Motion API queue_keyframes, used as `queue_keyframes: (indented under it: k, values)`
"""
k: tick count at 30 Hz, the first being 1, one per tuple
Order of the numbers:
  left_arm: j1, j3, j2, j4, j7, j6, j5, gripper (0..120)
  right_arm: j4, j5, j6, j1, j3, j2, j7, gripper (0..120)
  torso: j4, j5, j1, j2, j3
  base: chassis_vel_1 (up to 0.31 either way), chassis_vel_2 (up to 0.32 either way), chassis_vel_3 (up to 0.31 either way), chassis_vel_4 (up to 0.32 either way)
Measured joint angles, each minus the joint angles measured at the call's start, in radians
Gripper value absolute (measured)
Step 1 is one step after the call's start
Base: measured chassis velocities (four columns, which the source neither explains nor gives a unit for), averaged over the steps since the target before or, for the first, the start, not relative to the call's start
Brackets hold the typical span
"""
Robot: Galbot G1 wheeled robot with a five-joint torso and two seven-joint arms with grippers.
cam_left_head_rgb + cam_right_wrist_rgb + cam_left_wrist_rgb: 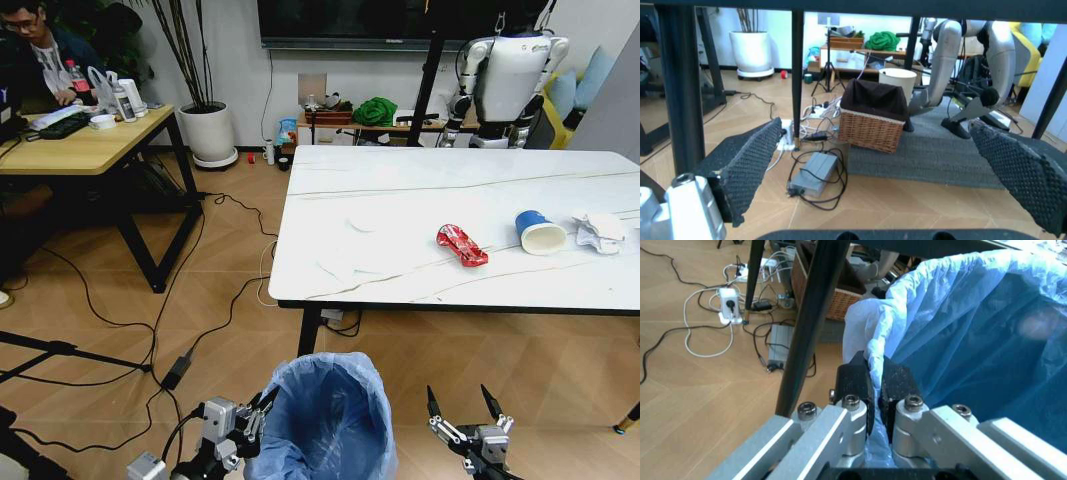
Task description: Pick up the trash bin and place the trash from the table into it.
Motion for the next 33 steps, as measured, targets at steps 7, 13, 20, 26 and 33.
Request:
queue_keyframes:
  k: [7, 13, 20, 26, 33]
  values:
    - [0.0, 0.0, -0.001, -0.003, -0.01, -0.002, 0.016, 0, 0.002, 0.0, 0.0, -0.001, 0.001, 0.0, 0.0, 100, 0.0002, 0.0, 0.011, 0.026, 0.016, 0.0, 0.0, 0.0, 0.0]
    - [0.001, -0.003, 0.0, -0.005, -0.013, -0.008, 0.031, 0, 0.002, 0.0, 0.001, -0.001, 0.002, 0.0, 0.0, 100, 0.0003, 0.0, 0.012, 0.028, 0.017, 0.0, 0.0, 0.0, 0.0]
    - [-0.001, -0.005, -0.003, -0.004, -0.014, -0.007, 0.032, 0, 0.002, -0.001, 0.001, -0.001, 0.0, 0.0, 0.0, 100, 0.0002, 0.0, 0.011, 0.025, 0.015, 0.0, 0.0, 0.0, 0.0]
    - [-0.001, -0.011, -0.01, -0.002, -0.013, 0.014, 0.034, 0, 0.003, -0.001, 0.0, -0.002, -0.002, 0.0, 0.0, 100, 0.0003, 0.0, 0.009, 0.022, 0.014, 0.0, 0.0, 0.0, 0.0]
    - [-0.006, -0.021, -0.023, -0.004, -0.031, 0.04, 0.029, 0, 0.003, -0.001, -0.001, -0.003, -0.001, 0.0, 0.0, 100, 0.0003, 0.0, 0.008, 0.02, 0.012, 0.0, 0.0, 0.0, 0.0]
